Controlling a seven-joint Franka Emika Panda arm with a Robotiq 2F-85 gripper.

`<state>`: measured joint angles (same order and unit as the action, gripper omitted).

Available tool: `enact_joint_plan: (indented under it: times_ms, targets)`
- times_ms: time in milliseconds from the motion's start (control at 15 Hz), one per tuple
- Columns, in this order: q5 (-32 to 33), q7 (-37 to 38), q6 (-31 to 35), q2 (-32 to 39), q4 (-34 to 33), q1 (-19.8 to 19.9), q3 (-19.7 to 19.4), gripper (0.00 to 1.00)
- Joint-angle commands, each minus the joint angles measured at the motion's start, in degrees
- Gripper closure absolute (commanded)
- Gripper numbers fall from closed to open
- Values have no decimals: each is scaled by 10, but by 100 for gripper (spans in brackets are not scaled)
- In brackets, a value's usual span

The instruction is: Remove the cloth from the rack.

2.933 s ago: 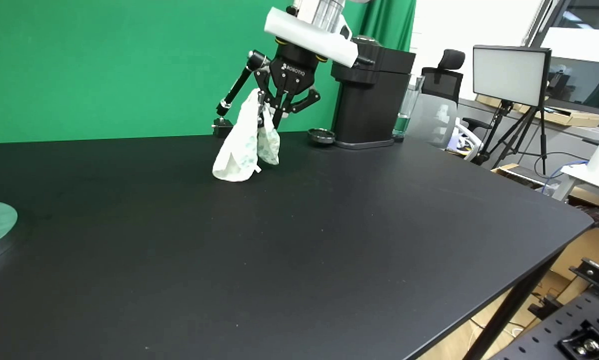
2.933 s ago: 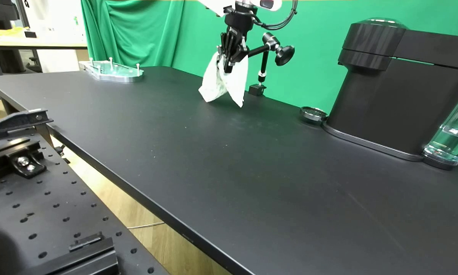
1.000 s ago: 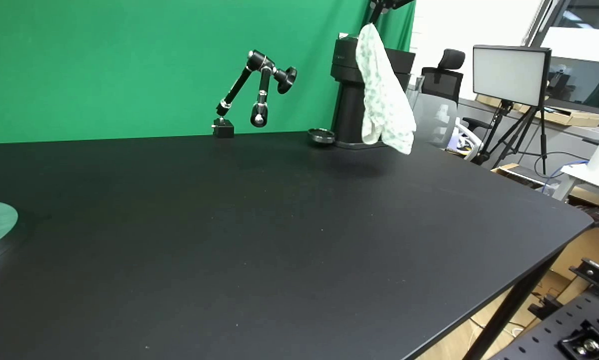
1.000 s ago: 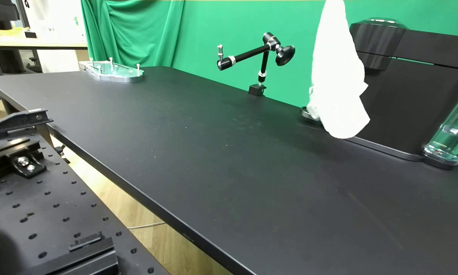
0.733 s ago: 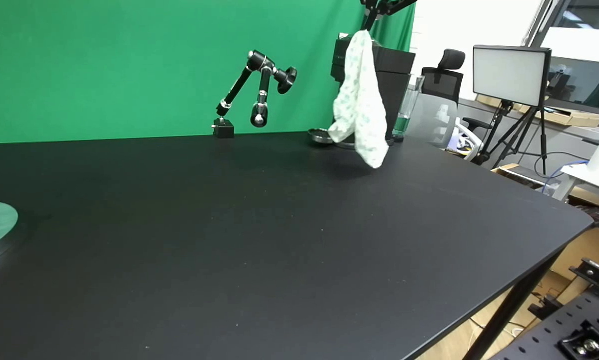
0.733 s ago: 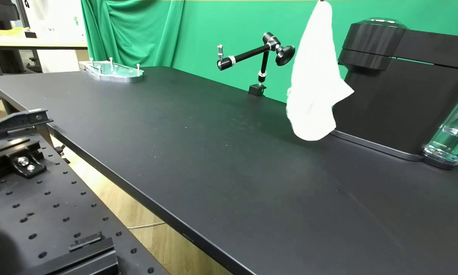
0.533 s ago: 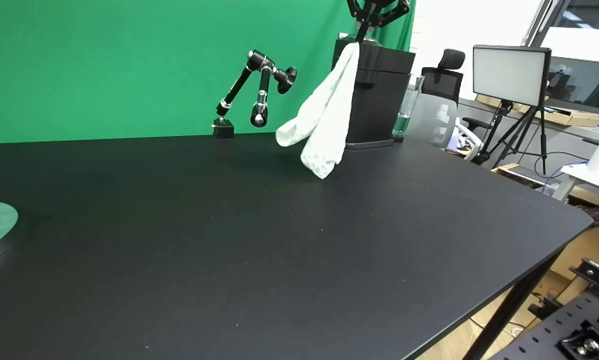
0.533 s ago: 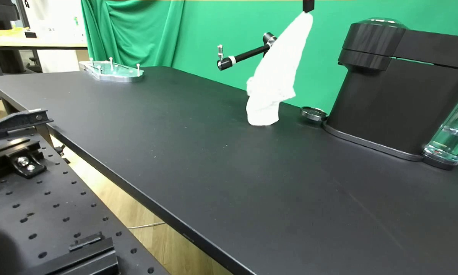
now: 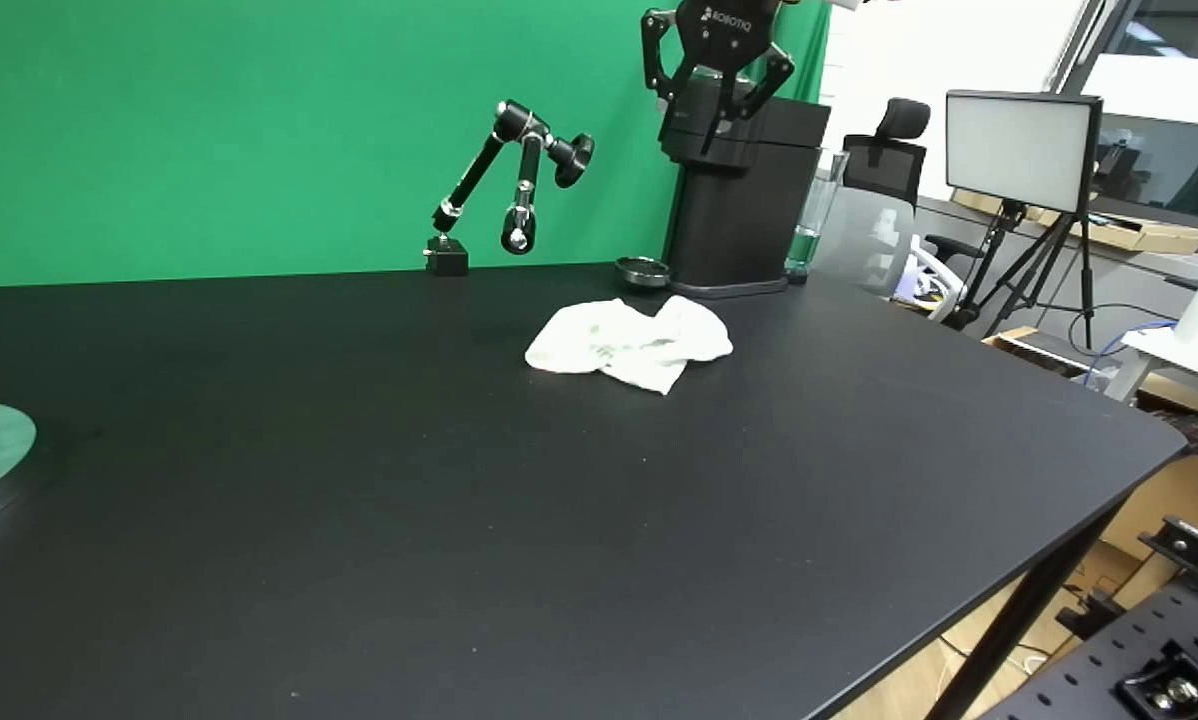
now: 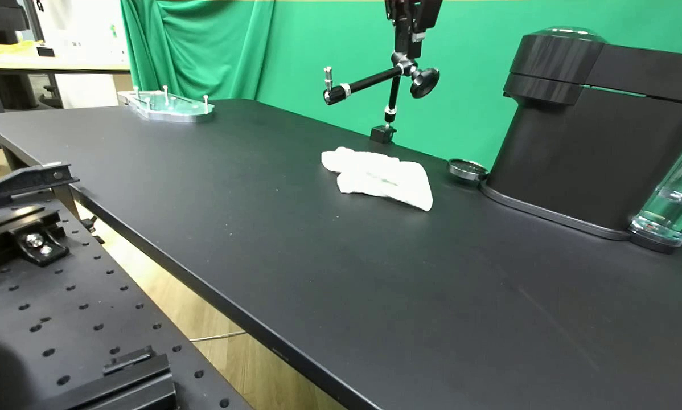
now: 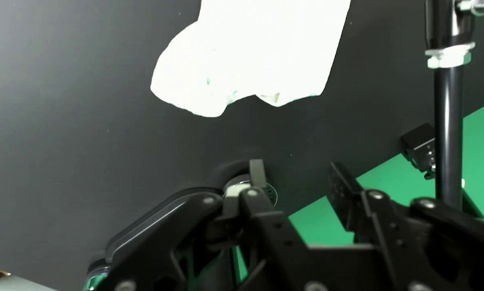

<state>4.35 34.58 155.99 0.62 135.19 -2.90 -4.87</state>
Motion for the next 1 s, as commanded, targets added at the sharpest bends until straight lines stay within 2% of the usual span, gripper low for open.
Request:
enact_joint_plan:
  times_ms: [0, 200, 267, 600, 933]
  targets:
    - [-60, -87, -57, -3, -6, 9, 24, 25]
    - [-95, -203, -120, -6, -9, 7, 38, 5]
    - [-102, -239, -137, -6, -11, 7, 42, 1]
    - [-147, -417, -214, -6, -28, 9, 52, 0]
    - [-143, -453, -270, -4, -54, 10, 51, 0]
